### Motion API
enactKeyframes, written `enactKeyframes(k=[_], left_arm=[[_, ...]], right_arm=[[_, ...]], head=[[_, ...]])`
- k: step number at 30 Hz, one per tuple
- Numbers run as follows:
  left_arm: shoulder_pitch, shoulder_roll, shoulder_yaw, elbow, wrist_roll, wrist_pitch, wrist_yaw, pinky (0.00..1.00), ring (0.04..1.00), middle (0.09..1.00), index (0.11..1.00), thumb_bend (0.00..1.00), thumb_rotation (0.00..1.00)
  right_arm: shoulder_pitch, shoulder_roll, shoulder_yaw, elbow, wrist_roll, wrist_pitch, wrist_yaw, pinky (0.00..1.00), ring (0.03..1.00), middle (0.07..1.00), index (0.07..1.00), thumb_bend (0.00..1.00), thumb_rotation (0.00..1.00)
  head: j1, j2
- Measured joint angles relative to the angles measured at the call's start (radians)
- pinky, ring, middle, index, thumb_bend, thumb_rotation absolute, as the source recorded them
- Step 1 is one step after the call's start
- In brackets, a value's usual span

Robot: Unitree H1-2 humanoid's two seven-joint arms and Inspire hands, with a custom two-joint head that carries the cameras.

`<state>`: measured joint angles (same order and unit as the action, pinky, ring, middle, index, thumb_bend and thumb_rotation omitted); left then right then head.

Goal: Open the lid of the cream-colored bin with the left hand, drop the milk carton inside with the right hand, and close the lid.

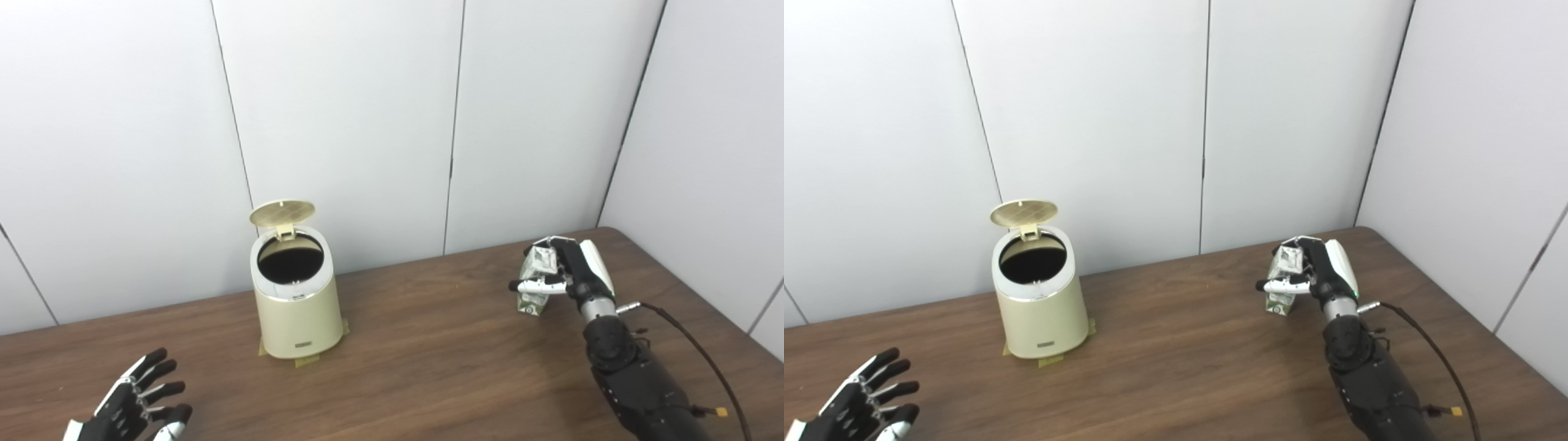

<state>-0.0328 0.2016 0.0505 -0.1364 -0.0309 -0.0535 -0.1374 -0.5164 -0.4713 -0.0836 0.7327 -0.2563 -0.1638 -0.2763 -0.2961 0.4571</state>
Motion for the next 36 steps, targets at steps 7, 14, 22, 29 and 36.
enactKeyframes(k=[7, 14, 22, 29, 36], left_arm=[[0.000, -0.001, -0.002, 0.000, -0.002, 0.004, 0.000, 0.60, 0.738, 0.851, 0.877, 0.48, 0.13], [0.000, -0.002, -0.013, 0.000, 0.006, 0.004, 0.002, 0.59, 0.731, 0.844, 0.873, 0.48, 0.12], [-0.002, -0.044, -0.032, 0.012, 0.037, 0.004, 0.014, 0.56, 0.729, 0.826, 0.860, 0.54, 0.17], [-0.012, -0.072, -0.043, 0.066, 0.045, -0.034, 0.019, 0.57, 0.739, 0.831, 0.863, 0.56, 0.20], [-0.016, -0.101, -0.044, 0.075, 0.055, -0.042, 0.046, 0.58, 0.741, 0.831, 0.862, 0.57, 0.22]], right_arm=[[0.001, -0.001, 0.005, 0.014, -0.017, -0.049, -0.023, 0.30, 0.352, 0.424, 0.526, 0.52, 0.00], [0.016, 0.012, 0.000, -0.135, -0.020, -0.037, -0.018, 0.31, 0.361, 0.430, 0.528, 0.52, 0.00], [0.008, 0.113, 0.003, -0.420, -0.021, 0.129, 0.019, 0.32, 0.382, 0.453, 0.518, 0.52, 0.00], [-0.031, 0.227, 0.011, -0.504, -0.019, 0.209, 0.028, 0.32, 0.389, 0.505, 0.526, 0.51, 0.00], [-0.062, 0.306, 0.031, -0.564, -0.027, 0.255, 0.035, 0.34, 0.393, 0.496, 0.534, 0.51, 0.00]], head=[[-0.003, -0.003], [0.041, -0.009], [0.137, -0.021], [0.173, -0.032], [0.204, -0.035]])
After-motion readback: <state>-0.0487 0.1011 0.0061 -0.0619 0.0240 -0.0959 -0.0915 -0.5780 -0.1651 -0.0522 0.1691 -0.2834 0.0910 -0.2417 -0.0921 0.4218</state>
